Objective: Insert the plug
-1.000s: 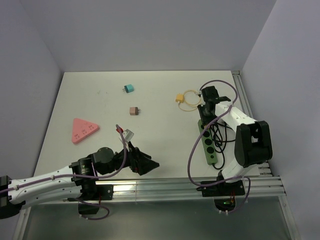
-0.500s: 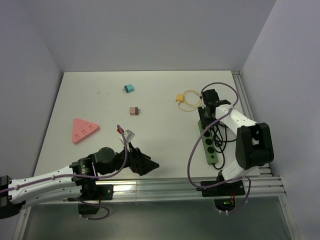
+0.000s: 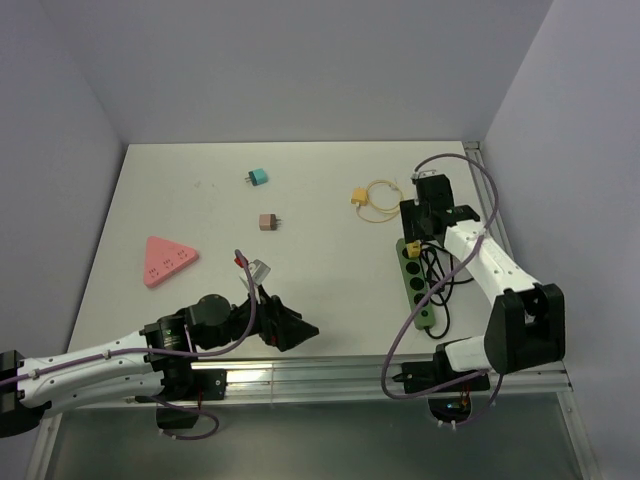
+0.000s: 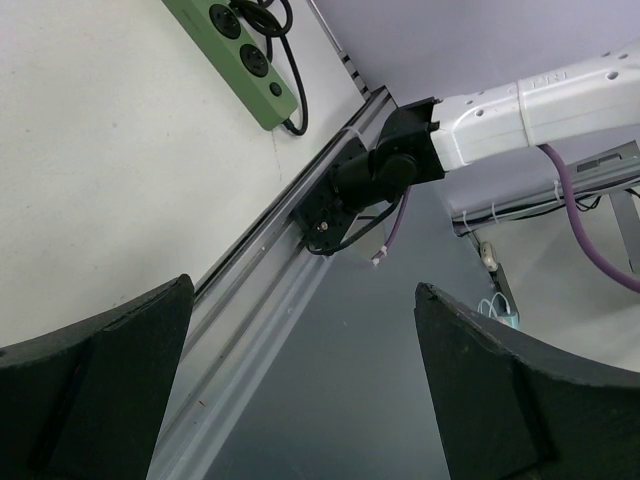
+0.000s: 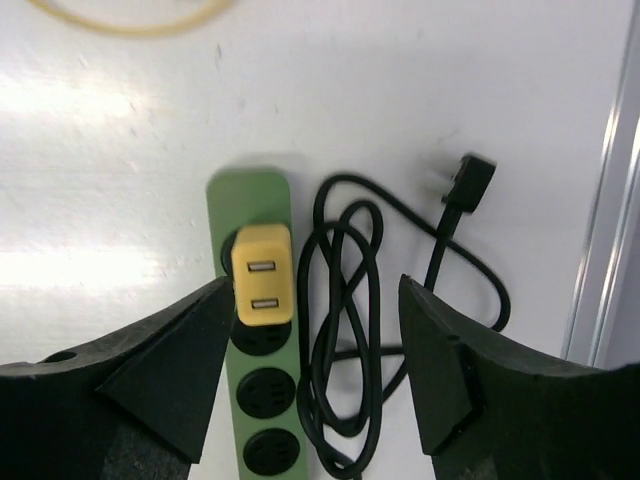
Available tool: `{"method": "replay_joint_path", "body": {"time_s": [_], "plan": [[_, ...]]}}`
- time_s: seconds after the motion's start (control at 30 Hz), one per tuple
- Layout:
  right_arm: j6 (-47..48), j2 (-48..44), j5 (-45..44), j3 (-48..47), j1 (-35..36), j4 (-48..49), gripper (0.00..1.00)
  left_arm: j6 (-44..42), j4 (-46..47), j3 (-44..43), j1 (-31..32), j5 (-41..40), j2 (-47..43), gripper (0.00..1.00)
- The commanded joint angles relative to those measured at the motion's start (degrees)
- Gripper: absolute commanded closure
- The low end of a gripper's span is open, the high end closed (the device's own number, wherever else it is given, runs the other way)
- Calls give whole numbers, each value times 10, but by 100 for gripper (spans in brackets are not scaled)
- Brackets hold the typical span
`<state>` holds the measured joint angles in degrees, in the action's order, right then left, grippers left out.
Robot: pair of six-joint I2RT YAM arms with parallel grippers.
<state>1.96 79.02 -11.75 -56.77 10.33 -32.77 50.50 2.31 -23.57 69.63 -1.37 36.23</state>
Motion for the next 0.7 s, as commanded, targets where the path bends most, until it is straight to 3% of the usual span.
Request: {"method": "replay_joint_path", "body": {"time_s": [0.0,0.07,0.1,0.2,0.3,0.4,0.6,0.67], "plan": [[-6,-40,-8,0,12,81,26,4,20,-3,0,-2,-4,3],[-40,-41,-55,-4,21,121,20,5,22,-2,0,-3,-5,2],[-56,-35,-73,-11,26,131,1,5,21,-1,0,-4,-6,2],[-103,9,-72,-80,41,119,0,0,17,-3,0,-11,-8,2],[-137,60,-127,-162,72,91,0,-12,7,-9,0,-28,-6,2],[-148,121,-52,-242,82,59,0,-26,0,-15,0,-52,-5,2],[-183,254,-21,-379,82,25,0,-71,-18,-38,0,-123,24,2],[-198,304,-4,-412,82,5,6,-74,-21,-50,0,-172,44,1]]}}
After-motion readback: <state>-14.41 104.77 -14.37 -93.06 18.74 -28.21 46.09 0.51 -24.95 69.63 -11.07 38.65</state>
